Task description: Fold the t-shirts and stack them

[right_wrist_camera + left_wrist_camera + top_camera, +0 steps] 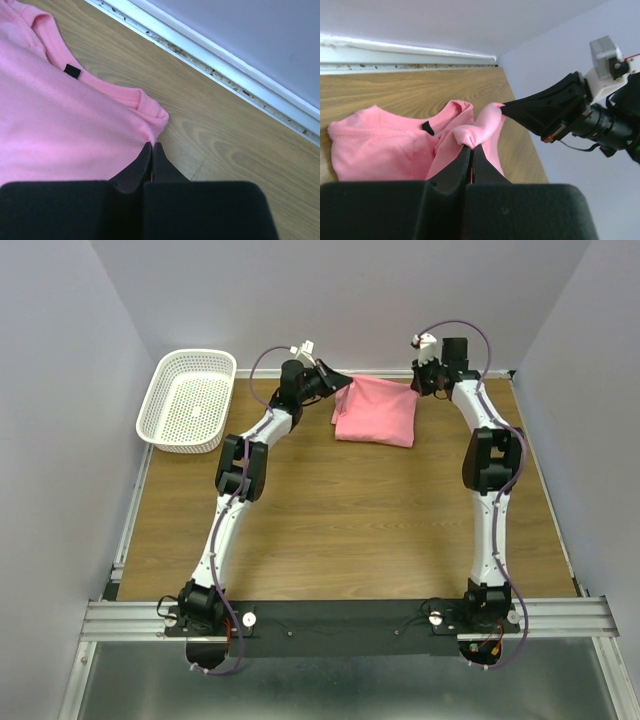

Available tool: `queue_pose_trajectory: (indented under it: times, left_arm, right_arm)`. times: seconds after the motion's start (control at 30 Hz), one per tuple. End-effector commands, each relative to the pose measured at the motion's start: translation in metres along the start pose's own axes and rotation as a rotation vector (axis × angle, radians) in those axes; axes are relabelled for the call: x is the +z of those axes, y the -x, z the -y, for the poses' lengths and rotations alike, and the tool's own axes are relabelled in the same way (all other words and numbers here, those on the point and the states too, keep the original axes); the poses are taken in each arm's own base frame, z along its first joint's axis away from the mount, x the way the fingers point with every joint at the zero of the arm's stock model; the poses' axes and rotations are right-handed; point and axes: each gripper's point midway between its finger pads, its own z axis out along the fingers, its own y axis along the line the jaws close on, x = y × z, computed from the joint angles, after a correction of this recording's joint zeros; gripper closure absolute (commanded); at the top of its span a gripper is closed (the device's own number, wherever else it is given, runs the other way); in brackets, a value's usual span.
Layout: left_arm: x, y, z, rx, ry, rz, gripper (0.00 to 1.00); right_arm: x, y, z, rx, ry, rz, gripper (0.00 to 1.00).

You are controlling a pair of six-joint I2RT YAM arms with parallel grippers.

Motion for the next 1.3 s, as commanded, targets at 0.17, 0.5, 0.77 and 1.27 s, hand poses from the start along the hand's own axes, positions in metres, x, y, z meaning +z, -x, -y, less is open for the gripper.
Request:
queue_pose_trajectory:
  times: [0.17, 0.5, 0.77, 1.27]
  left_arm:
    - [-0.001, 0.029, -0.018, -0.060, 0.014, 0.110, 1.00]
    - [-0.031, 0.075, -0.008, -0.007, 0.095, 0.218, 0.48]
    - [-0.070, 0.081, 0.014, 0.156, 0.227, 0.180, 0.33]
    - [-0.093, -0.047, -0.018, 0.182, 0.362, -0.159, 0.35]
  right_arm:
    - [0.027, 0.004, 0.015, 0.012, -0.028, 0.062, 0.99]
    - [0.025, 0.033, 0.039, 0.132, -0.252, 0.120, 0.37]
    - [-0.036, 0.038, -0.041, 0.197, 0.079, 0.122, 0.30]
    - [-0.057, -0.033, -0.063, 0.554, -0.003, -0.052, 0.26]
